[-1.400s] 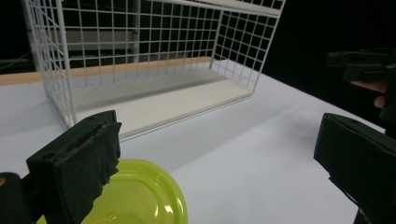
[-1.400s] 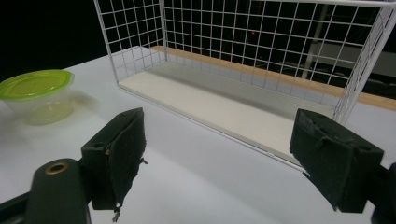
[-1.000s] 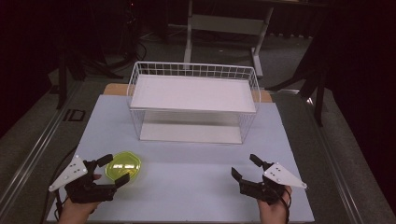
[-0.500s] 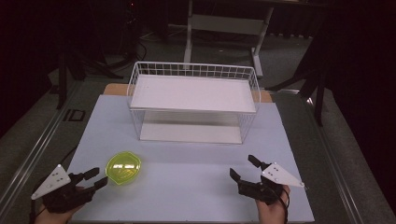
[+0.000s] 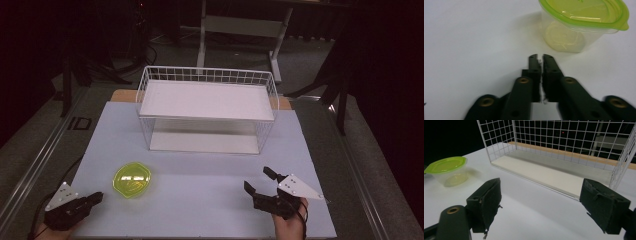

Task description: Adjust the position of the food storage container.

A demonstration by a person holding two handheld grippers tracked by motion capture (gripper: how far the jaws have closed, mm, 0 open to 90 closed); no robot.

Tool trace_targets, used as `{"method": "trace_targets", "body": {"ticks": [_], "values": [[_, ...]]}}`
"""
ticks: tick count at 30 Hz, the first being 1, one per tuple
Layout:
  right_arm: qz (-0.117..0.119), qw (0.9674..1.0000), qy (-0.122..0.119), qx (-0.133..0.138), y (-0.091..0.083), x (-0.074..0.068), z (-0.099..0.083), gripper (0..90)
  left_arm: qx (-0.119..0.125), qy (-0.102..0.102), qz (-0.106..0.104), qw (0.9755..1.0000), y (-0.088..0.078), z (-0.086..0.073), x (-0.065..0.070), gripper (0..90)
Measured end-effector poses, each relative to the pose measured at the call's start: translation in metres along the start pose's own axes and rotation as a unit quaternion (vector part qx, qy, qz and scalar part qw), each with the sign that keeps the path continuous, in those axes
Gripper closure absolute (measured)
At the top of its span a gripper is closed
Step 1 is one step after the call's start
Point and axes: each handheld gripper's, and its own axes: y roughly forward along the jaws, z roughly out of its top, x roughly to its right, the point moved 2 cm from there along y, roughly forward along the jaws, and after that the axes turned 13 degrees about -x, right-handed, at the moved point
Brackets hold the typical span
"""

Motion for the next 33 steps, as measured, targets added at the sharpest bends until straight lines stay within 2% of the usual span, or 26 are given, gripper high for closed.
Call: {"method": "trace_targets", "body": {"ticks": [4, 5, 8, 10, 15, 18, 21, 25, 27, 31, 33], "values": [[0.001, 1.0, 0.004, 0.0, 0.0, 0.0, 0.0, 17.4, -0.004, 0.001, -0.026, 0.9996, 0.004, 0.009, 0.004, 90.0], [0.002, 1.0, 0.005, 0.0, 0.0, 0.0, 0.0, 17.4, -0.012, 0.005, -0.034, 0.9993, 0.005, 0.012, 0.004, 90.0], [0.002, 1.0, 0.002, -0.001, 0.0, 0.0, 0.0, 17.4, -0.022, 0.012, -0.041, 0.9988, 0.012, 0.019, 0.008, 90.0], [0.002, 1.0, 0.001, -0.001, 0.0, -0.001, 0.0, 17.4, -0.02, 0.008, -0.048, 0.9986, 0.018, 0.023, 0.009, 90.0], [0.001, 1.0, 0.002, -0.003, 0.0, 0.001, 0.0, 17.4, -0.036, 0.014, -0.048, 0.9981, 0.03, 0.03, 0.01, 90.0], [0.0, 1.0, 0.001, -0.003, 0.0, 0.002, -0.001, 17.4, -0.046, 0.017, -0.039, 0.998, 0.037, 0.036, 0.009, 90.0], [0.0, 1.0, -0.001, -0.003, 0.0, 0.001, 0.0, 17.4, -0.046, 0.011, -0.042, 0.998, 0.043, 0.045, 0.008, 90.0], [-0.001, 1.0, -0.005, -0.005, 0.001, 0.0, -0.001, 17.4, -0.05, 0.013, -0.031, 0.9982, 0.052, 0.056, 0.009, 90.0], [-0.001, 1.0, -0.005, -0.006, 0.001, 0.0, -0.001, 17.4, -0.051, 0.012, -0.034, 0.9981, 0.055, 0.058, 0.01, 90.0], [0.001, 0.9999, -0.007, -0.008, 0.002, -0.001, -0.001, 17.4, -0.055, 0.017, -0.045, 0.9973, 0.067, 0.073, 0.019, 90.0], [0.001, 0.9999, -0.008, -0.008, 0.001, -0.001, -0.001, 17.4, -0.057, 0.02, -0.044, 0.9972, 0.072, 0.078, 0.024, 90.0]]}}
